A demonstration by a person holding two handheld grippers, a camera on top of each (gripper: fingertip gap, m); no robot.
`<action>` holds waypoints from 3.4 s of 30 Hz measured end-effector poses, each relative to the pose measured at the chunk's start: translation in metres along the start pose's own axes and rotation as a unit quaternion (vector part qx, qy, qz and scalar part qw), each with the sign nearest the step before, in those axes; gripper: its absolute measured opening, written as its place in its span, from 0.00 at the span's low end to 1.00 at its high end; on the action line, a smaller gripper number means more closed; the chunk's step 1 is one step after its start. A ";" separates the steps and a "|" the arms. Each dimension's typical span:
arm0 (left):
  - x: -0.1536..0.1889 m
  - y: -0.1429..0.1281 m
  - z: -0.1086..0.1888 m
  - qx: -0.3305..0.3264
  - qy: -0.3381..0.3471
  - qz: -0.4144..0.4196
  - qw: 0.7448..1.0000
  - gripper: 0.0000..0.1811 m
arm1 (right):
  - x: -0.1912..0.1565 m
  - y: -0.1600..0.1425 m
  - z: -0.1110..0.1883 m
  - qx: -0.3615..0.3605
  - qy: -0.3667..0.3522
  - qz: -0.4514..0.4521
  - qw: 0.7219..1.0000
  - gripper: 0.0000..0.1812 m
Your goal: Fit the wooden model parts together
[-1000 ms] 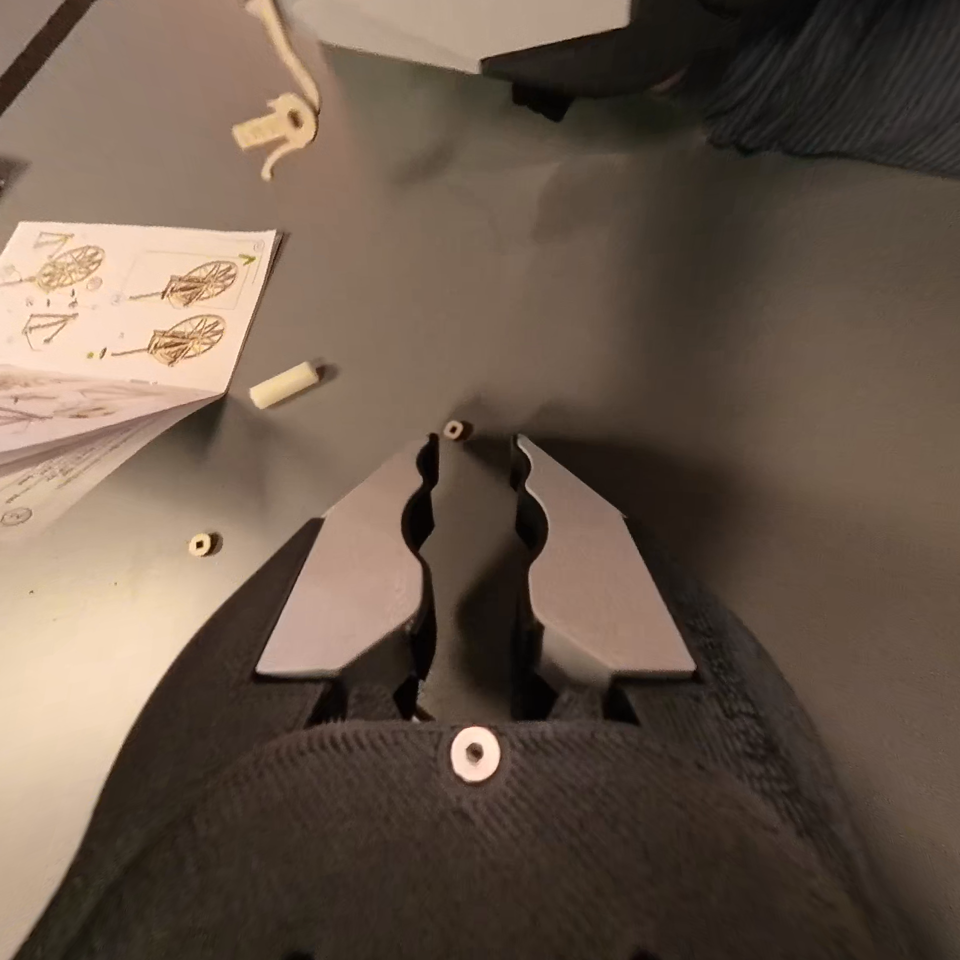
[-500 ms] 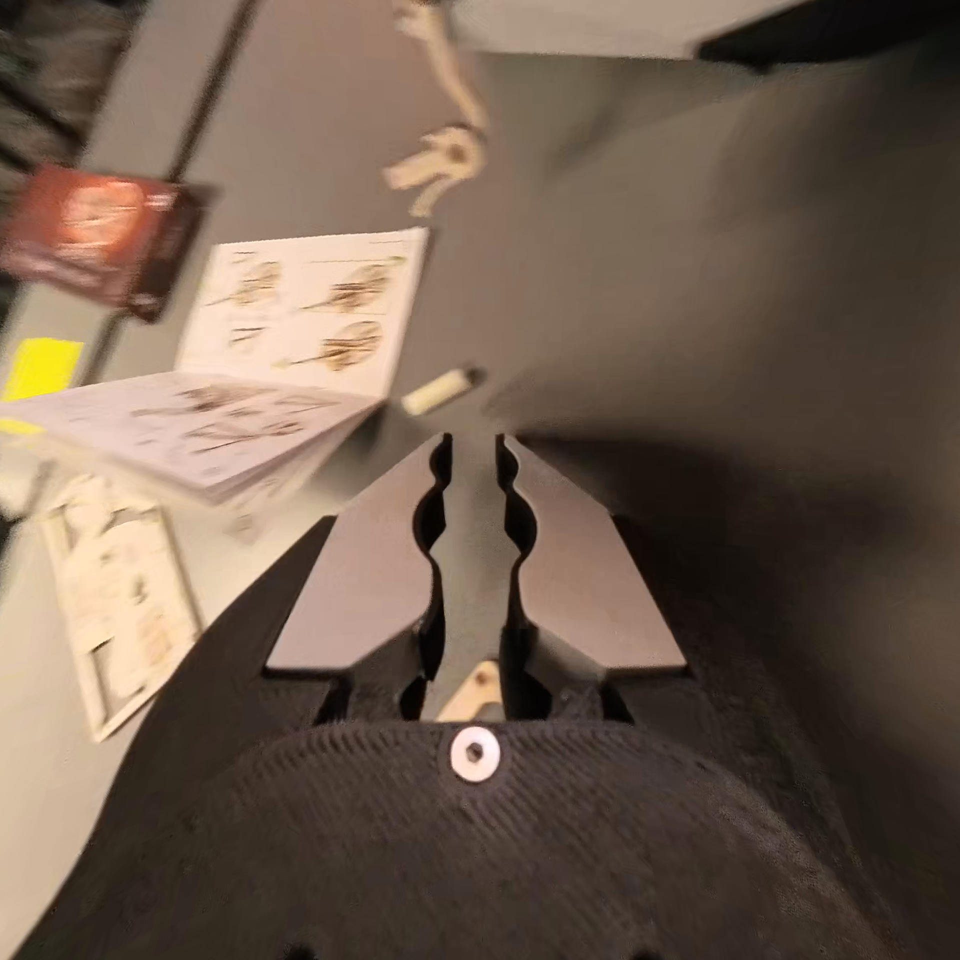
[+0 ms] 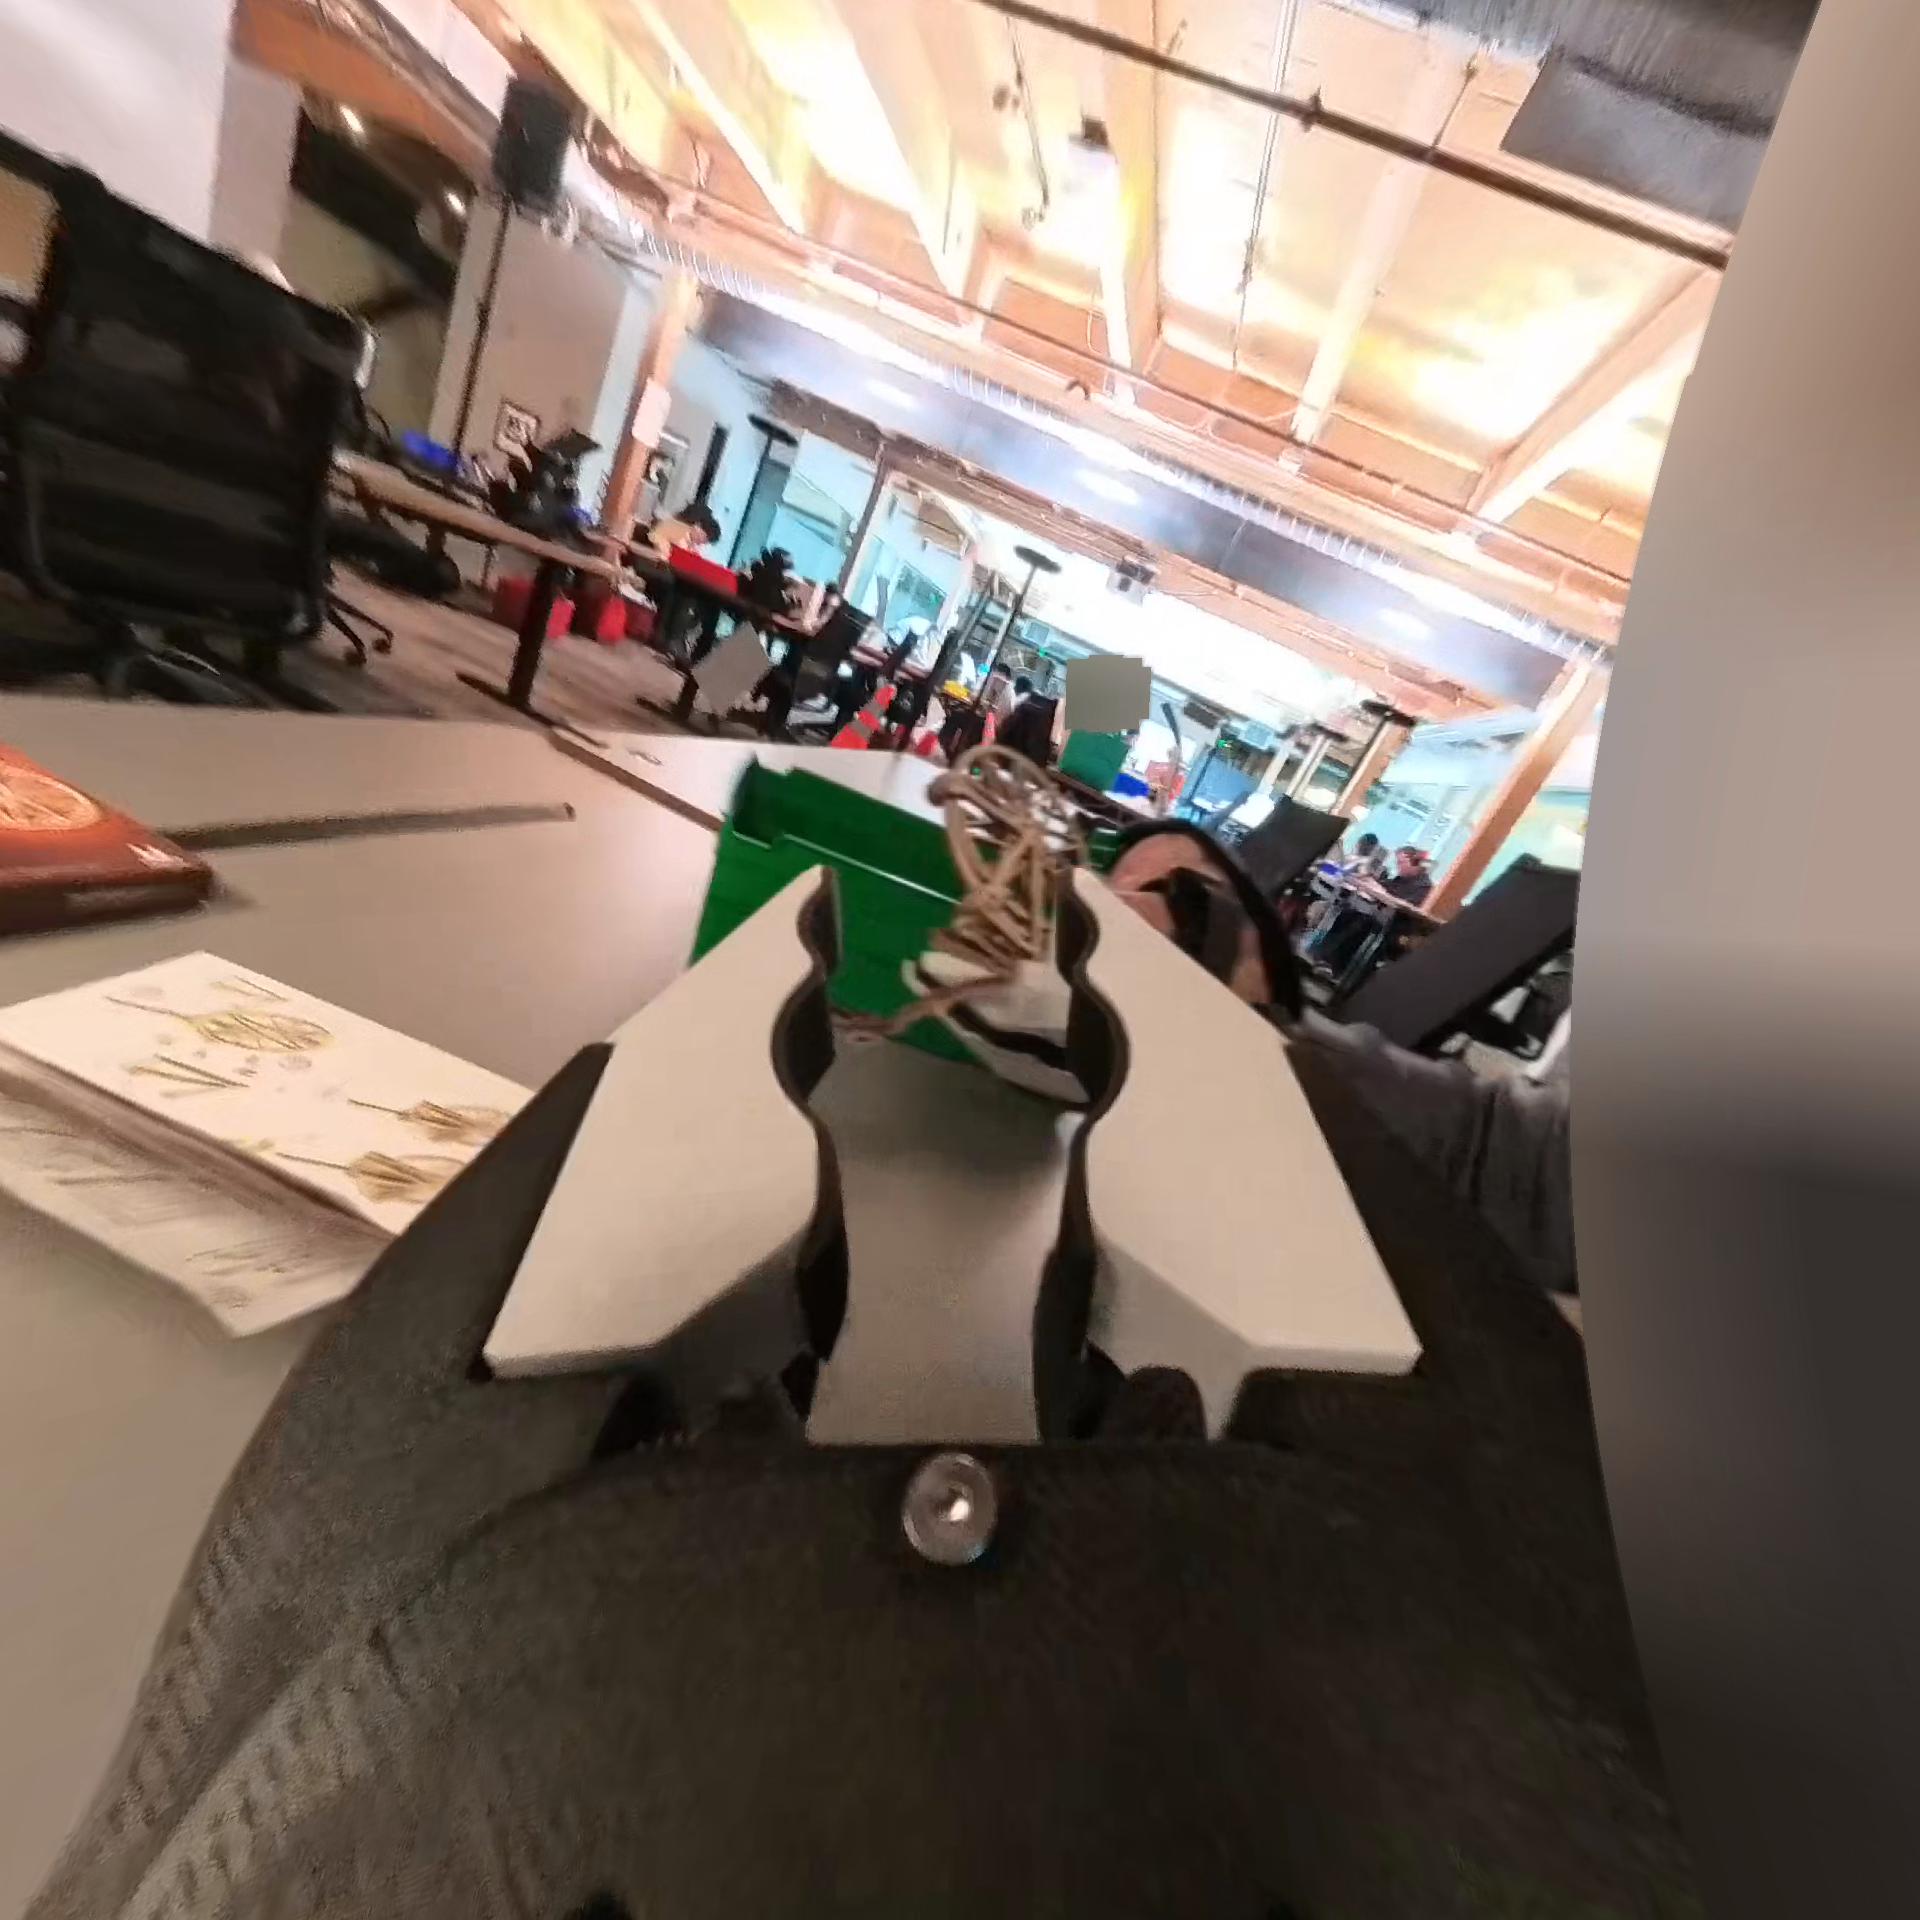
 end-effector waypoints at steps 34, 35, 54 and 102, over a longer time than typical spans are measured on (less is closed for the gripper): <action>-0.003 0.004 -0.039 -0.206 -0.208 0.076 0.953 0.05 | 0.034 -0.014 0.032 0.066 0.082 -0.034 0.994 0.18; -0.007 0.006 -0.036 -0.191 -0.203 0.073 0.958 0.05 | 0.029 -0.013 0.035 0.056 0.108 -0.107 0.987 0.16; -0.048 -0.003 -0.036 -0.147 -0.174 0.007 0.974 0.05 | -0.028 -0.008 -0.030 0.256 0.182 -0.916 0.249 0.03; -0.117 0.001 0.027 -0.263 0.109 -0.209 0.936 0.00 | -0.061 0.045 -0.055 -0.179 0.182 -0.944 0.208 0.00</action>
Point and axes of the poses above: each gripper's, where its closed fingertips meet, z back along the fingers, y out of its top, x = y × z across the jaws, the point moved 8 cm from there along z, back along the fingers, and after that the axes turned 15 degrees about z, right-handed, at the moved point
